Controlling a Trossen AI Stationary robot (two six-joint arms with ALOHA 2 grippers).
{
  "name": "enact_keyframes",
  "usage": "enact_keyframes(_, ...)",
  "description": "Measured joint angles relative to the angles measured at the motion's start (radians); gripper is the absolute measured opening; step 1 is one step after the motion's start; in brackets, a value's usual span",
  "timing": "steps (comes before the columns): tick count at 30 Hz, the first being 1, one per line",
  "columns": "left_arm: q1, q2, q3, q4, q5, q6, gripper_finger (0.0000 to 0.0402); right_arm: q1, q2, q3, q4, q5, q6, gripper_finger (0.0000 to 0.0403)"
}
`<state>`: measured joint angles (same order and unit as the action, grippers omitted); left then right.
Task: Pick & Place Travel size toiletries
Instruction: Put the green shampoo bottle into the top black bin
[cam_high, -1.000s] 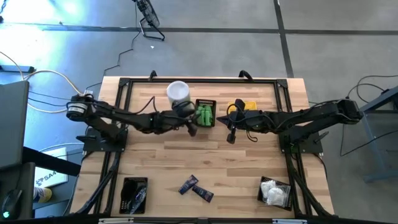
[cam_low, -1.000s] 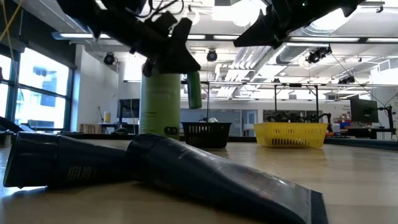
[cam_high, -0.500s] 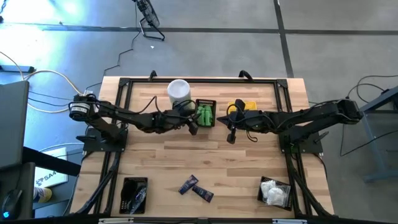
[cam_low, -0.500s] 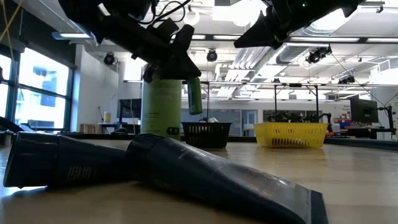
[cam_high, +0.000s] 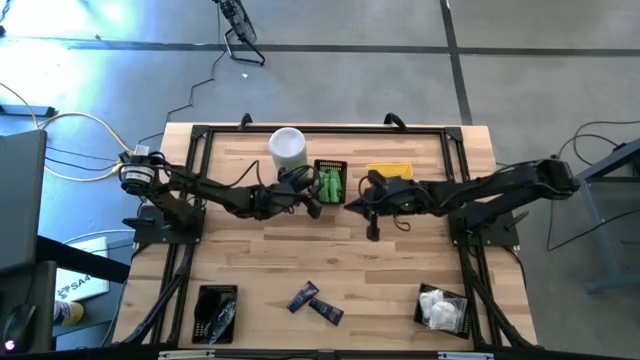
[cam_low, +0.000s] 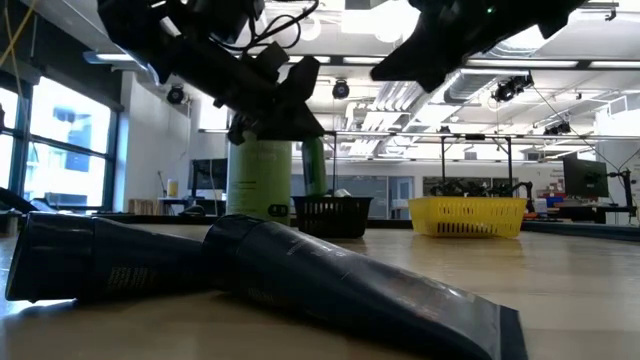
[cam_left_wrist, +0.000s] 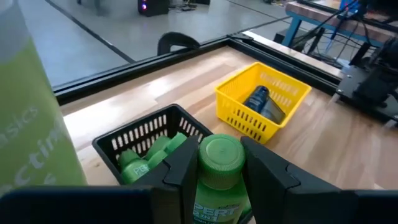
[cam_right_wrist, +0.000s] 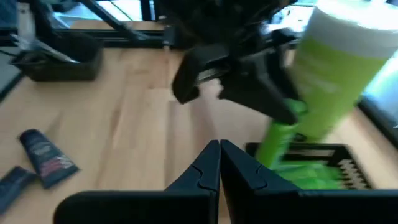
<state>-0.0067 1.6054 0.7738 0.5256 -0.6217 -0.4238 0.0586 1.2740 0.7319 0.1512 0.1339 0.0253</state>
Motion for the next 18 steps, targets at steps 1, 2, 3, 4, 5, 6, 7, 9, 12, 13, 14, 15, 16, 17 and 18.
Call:
enact_keyframes(1, 0.0, 0.0, 0.0, 0.003, 0.001, 0.0, 0.0104, 0.0, 0.023, 0.0, 0.029, -0.005, 0.007, 0.0003)
enact_keyframes(2, 0.0, 0.0, 0.0, 0.003, 0.001, 0.0, 0.0104, 0.0, 0.049, 0.0, 0.059, -0.006, 0.008, 0.0003)
enact_keyframes(3, -0.001, 0.0, 0.0, 0.002, 0.001, 0.0, 0.0104, 0.0, 0.079, 0.0, 0.085, -0.007, 0.008, 0.0003)
enact_keyframes(4, 0.0, 0.0, 0.0, 0.002, 0.001, 0.0, 0.0104, 0.0, 0.11, 0.0, 0.113, -0.01, 0.008, 0.0003)
enact_keyframes(5, 0.0, 0.0, 0.0, 0.002, 0.001, 0.0, 0.0104, 0.0, 0.145, 0.0, 0.148, -0.01, 0.007, 0.0003)
enact_keyframes(6, 0.0, 0.0, 0.0, 0.002, 0.001, 0.0, 0.0104, 0.0, 0.182, 0.0, 0.188, -0.01, 0.007, 0.0003)
enact_keyframes(7, 0.0, 0.0, 0.0, 0.002, 0.001, 0.0, 0.0104, -0.001, 0.217, 0.0, 0.224, -0.009, 0.006, 0.0003)
enact_keyframes(9, 0.0, 0.0, 0.0, 0.002, 0.001, 0.0, 0.0104, -0.005, 0.28, 0.0, 0.287, 0.003, 0.006, 0.0003)
enact_keyframes(12, 0.0, 0.0, 0.0, 0.001, 0.002, -0.001, 0.0104, -0.01, 0.354, 0.0, 0.396, 0.022, 0.005, 0.0003)
enact_keyframes(13, 0.0, 0.0, 0.0, 0.001, 0.002, -0.001, 0.0104, -0.014, 0.373, 0.0, 0.429, 0.023, 0.005, 0.0003)
enact_keyframes(14, 0.0, 0.0, 0.0, 0.001, 0.002, -0.001, 0.0104, -0.017, 0.388, 0.0, 0.462, 0.023, 0.005, 0.0003)
enact_keyframes(15, 0.0, 0.0, 0.0, 0.001, 0.002, -0.001, 0.0104, -0.017, 0.404, 0.0, 0.497, 0.023, 0.005, 0.0003)
enact_keyframes(16, 0.0, 0.0, 0.0, 0.0, 0.002, -0.001, 0.0104, -0.018, 0.419, 0.0, 0.531, 0.024, 0.002, 0.0003)
enact_keyframes(17, 0.0, 0.0, 0.0, 0.0, 0.002, -0.001, 0.0104, -0.022, 0.433, 0.0, 0.558, 0.024, -0.006, 0.0003)
enact_keyframes(18, 0.0, 0.0, 0.0, 0.0, 0.002, -0.001, 0.0104, -0.026, 0.445, 0.0, 0.571, 0.023, -0.015, 0.0003)
